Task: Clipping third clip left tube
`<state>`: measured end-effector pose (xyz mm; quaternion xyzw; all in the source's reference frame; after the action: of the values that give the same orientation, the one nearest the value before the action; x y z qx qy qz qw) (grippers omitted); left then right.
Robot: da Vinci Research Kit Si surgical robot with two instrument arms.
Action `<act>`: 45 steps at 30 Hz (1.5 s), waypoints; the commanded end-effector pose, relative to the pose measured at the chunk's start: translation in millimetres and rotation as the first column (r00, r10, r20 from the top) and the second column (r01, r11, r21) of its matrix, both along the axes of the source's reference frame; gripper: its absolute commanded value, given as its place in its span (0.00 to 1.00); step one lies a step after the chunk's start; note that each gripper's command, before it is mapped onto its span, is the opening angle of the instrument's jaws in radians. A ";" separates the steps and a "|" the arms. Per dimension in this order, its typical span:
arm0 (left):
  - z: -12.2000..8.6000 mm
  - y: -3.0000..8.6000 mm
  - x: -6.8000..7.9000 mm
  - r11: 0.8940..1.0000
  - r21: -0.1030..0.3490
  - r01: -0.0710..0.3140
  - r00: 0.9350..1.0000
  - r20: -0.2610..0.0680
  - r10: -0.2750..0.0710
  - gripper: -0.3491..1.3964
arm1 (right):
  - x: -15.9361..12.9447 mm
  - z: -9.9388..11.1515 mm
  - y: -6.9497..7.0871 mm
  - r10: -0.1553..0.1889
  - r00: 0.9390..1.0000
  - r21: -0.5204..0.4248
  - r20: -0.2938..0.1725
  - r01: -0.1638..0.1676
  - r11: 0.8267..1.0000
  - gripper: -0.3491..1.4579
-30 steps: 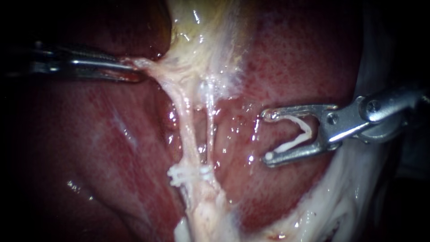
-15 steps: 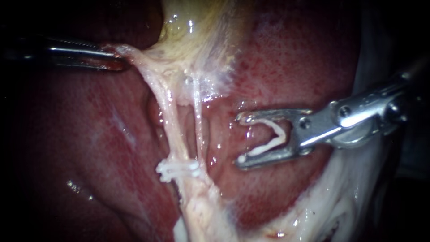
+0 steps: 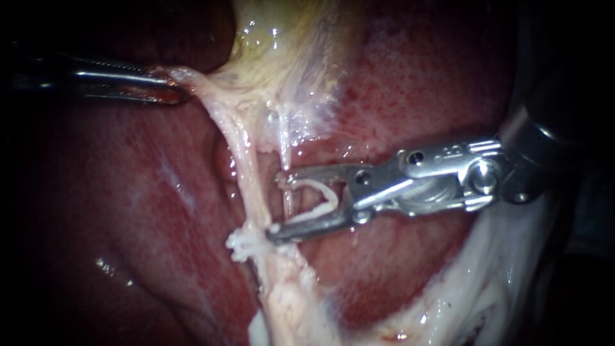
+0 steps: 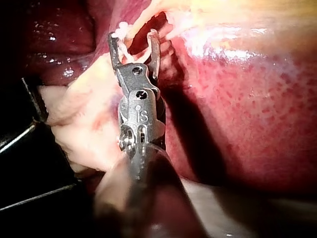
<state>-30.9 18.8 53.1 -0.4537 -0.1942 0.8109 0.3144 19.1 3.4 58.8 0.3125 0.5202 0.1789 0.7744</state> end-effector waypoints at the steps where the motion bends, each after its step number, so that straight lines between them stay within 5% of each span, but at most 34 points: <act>1: 0.0 0.0 0.0 1.000 0.000 0.000 1.000 0.000 0.000 0.00 | 0.1 0.4 0.1 0.003 1.000 0.016 -0.002 -0.003 1.000 0.47; 13: 0.3 0.0 0.0 1.000 -0.001 0.000 1.000 0.000 0.000 0.00 | 0.1 4.2 -0.1 0.001 1.000 0.087 0.005 -0.001 0.996 0.47; 22: 0.4 0.0 0.1 1.000 -0.001 0.000 1.000 0.000 0.000 0.00 | 1.0 5.0 -0.2 -0.005 0.997 0.157 -0.071 0.016 0.988 0.47; 35: 0.4 0.0 0.0 1.000 -0.002 0.000 1.000 -0.001 0.000 0.00 | 5.7 3.1 -0.2 0.037 0.984 0.221 -0.174 0.003 0.975 0.47; 45: 0.4 0.0 0.0 1.000 -0.002 0.000 1.000 -0.001 0.000 0.00 | 5.6 -1.7 1.7 0.057 0.978 0.252 -0.200 -0.005 0.968 0.44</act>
<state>-30.9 18.8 53.5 -0.4538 -0.1935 0.8112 0.3140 24.6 5.4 56.5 0.4174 0.5759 0.2223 0.6668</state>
